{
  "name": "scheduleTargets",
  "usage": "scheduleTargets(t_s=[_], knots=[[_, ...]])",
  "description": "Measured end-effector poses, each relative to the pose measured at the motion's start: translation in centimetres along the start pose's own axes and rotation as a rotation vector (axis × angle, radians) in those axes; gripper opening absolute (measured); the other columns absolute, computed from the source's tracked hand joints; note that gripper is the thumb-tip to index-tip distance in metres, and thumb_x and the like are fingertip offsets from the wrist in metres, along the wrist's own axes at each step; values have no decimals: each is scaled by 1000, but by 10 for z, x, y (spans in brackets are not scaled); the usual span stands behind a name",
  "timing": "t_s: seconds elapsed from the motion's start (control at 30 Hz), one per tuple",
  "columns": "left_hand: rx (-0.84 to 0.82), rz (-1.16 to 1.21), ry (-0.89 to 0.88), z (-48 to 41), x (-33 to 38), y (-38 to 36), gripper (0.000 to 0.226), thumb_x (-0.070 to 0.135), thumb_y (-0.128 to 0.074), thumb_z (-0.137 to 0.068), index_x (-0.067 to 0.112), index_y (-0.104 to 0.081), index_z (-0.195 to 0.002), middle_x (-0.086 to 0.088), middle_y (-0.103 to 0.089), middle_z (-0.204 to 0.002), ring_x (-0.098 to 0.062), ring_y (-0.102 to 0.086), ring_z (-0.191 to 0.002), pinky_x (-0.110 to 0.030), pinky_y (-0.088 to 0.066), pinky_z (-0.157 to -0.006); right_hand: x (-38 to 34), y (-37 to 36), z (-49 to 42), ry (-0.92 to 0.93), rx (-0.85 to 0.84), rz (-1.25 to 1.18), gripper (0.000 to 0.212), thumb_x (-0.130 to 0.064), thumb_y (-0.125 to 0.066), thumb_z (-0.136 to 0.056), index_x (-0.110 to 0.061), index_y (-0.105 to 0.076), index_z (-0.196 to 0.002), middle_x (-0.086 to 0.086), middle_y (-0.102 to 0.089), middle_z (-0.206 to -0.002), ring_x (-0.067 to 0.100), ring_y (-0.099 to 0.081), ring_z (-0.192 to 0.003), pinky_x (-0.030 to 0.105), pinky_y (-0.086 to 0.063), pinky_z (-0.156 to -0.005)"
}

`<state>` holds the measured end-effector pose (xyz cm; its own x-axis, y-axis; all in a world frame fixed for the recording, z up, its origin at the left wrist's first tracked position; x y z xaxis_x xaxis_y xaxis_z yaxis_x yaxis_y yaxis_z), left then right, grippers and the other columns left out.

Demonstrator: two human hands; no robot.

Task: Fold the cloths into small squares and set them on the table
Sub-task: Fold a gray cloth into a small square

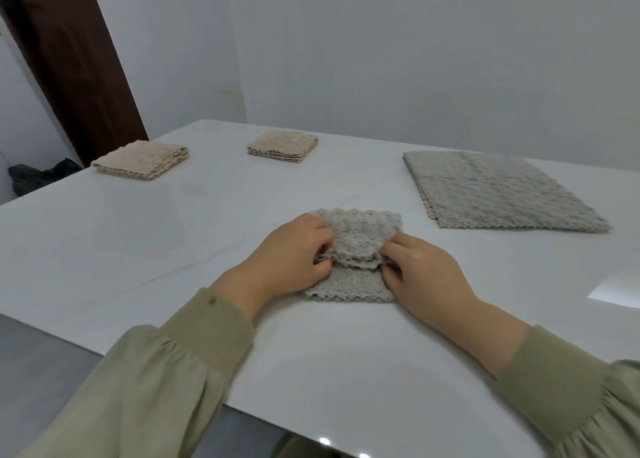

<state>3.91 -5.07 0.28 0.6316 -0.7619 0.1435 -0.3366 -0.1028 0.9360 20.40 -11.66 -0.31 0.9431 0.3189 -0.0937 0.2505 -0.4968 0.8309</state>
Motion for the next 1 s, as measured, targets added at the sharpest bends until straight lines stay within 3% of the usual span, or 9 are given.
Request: scheduleTargets(t_s=[0.23,0.37,0.43,0.5,0.63,0.73,0.83,1.0], knots=[[100,-25,111,-32,-13,-11,9,21,-52,-90,12,-50,-90,4,-43,-89,-15,-40,-90,-26,-34,-69,29,-20,-37,-85,-29,39,12,-10,-53,-87,-6,-64,-85,8,-64,-86,30,-55,-83,35,-43,-62],[241,94,182,-40,-22,-10,9,15,-61,-86,10,-62,-94,-1,-59,-96,-18,-50,-94,-26,-38,-76,38,-23,-47,-122,-1,-6,12,-1,-53,-85,-3,-62,-78,10,-63,-74,31,-52,-76,33,-33,-58],[330,84,124,-34,-18,-3,9,11,-68,-80,9,-66,-89,-3,-64,-91,-20,-55,-90,-26,-43,-76,39,-14,-44,-84,87,-21,8,3,-59,-78,-3,-65,-76,9,-65,-70,32,-54,-69,33,-39,-57],[389,119,77,-25,-14,6,10,8,-73,-75,9,-68,-84,-2,-65,-85,-18,-55,-83,-20,-39,-72,40,-2,-36,-59,203,-49,10,1,-65,-73,-4,-70,-79,9,-70,-79,32,-58,-71,37,-48,-63],[323,174,65,-9,-11,10,11,10,-75,-75,12,-69,-84,3,-65,-83,-14,-56,-82,-18,-38,-72,36,5,-23,52,217,19,9,-6,-65,-76,-7,-73,-80,11,-70,-95,33,-59,-78,41,-50,-70],[308,152,38,-6,-7,11,12,8,-75,-72,14,-68,-80,4,-64,-80,-14,-56,-79,-17,-37,-70,35,4,-19,102,169,28,8,-2,-70,-75,-7,-73,-80,9,-65,-81,31,-54,-70,38,-47,-63],[304,124,10,-5,-4,11,13,7,-75,-70,14,-67,-76,5,-63,-77,-12,-54,-78,-17,-37,-68,32,10,-18,123,175,19,11,-5,-64,-74,-8,-73,-79,6,-64,-69,30,-55,-66,37,-46,-64],[286,113,7,-6,-5,10,14,4,-72,-67,15,-66,-74,4,-60,-76,-7,-47,-79,-17,-35,-67,28,14,-15,106,151,35,10,-2,-68,-67,-9,-66,-72,2,-64,-64,28,-56,-66,39,-45,-68]])
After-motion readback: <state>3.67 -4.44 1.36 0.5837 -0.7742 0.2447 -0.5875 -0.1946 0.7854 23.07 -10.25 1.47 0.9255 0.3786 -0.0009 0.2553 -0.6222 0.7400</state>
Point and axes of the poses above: each hand's wrist, its own z-axis away from the middle knuckle, its own y-axis out of the back of the hand, x = y × z, the point moved 5 cm from there along -z, towards the middle knuckle
